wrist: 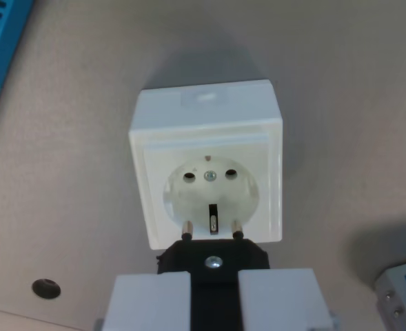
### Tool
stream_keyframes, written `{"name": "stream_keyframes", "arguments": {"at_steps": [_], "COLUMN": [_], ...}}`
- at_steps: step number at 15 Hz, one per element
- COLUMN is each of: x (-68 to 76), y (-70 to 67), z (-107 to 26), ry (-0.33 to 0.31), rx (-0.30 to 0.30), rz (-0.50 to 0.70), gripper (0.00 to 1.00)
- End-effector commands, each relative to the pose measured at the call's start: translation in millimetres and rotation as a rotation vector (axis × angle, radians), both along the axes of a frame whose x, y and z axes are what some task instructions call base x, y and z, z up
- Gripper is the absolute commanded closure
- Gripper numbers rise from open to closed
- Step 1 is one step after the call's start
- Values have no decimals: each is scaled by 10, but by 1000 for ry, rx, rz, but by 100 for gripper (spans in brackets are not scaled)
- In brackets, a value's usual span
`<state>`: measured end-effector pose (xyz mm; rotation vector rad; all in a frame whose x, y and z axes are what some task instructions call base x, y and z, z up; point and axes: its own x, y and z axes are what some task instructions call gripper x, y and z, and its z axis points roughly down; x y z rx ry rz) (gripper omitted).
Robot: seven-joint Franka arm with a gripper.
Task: Move above the white socket
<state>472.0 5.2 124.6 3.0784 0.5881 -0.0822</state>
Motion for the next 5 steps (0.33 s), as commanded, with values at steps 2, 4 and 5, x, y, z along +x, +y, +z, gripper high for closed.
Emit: {"name": "stream_keyframes", "arguments": {"at_steps": [2,4,5], "x": [-46,-49,-50], "y": [-43,-44,-45], "z": [-89,-105,-110], "ry": [-102,-103,-103], "rx": [52,52,52], "rz": [47,45,44], "gripper": [100,100,100]}}
